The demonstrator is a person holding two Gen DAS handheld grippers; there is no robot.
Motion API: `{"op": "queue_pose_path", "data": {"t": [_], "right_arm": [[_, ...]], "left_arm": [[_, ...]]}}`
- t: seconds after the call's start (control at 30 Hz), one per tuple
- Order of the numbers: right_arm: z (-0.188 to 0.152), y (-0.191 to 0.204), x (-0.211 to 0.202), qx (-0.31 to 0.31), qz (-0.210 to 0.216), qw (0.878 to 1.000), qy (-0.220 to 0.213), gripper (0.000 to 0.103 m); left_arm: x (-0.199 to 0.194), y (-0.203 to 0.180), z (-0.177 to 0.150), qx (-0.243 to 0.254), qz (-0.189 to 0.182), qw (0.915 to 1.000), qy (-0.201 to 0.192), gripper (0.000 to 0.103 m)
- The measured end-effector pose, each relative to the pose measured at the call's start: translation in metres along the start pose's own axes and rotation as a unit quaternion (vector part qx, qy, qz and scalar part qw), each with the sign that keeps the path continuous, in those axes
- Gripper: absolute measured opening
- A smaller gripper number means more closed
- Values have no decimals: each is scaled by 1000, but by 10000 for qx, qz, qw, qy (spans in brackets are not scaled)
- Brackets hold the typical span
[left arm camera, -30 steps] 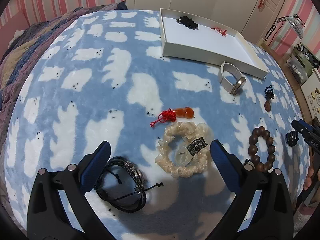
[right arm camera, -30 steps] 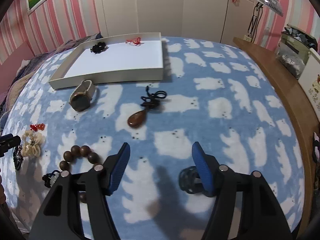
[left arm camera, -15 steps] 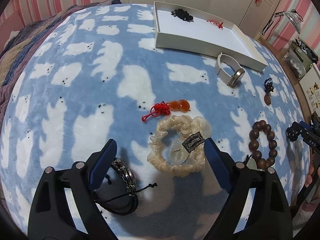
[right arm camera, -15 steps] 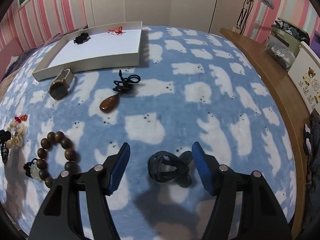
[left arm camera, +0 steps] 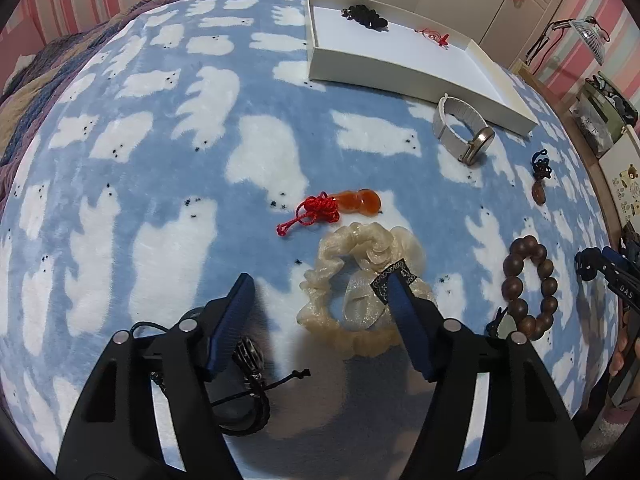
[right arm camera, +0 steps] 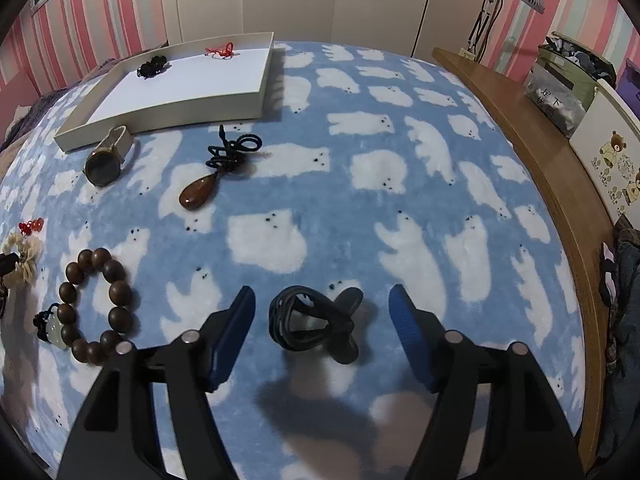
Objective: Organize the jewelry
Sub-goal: 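Grasp the cream scrunchie with the left tool while the right tool grasps the black claw clip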
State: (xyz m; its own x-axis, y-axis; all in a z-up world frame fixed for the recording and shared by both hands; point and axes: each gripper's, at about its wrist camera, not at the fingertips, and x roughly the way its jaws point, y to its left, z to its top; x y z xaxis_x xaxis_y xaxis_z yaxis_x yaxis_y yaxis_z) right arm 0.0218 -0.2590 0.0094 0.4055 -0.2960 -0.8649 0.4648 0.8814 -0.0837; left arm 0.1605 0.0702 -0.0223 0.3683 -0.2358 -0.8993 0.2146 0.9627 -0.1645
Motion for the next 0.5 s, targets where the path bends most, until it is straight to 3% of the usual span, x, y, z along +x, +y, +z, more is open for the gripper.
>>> {"op": "queue_pose_path", "data": {"t": [0.33, 0.5], "right_arm": [[-4, -1, 9, -16, 8, 9999, 144, 70], [-5, 0, 13, -42, 9, 9998, 178, 70]], "left_arm": [[2, -2, 1, 2, -78, 10000, 19, 53], [1, -2, 0, 7, -82, 10000, 25, 37]]}}
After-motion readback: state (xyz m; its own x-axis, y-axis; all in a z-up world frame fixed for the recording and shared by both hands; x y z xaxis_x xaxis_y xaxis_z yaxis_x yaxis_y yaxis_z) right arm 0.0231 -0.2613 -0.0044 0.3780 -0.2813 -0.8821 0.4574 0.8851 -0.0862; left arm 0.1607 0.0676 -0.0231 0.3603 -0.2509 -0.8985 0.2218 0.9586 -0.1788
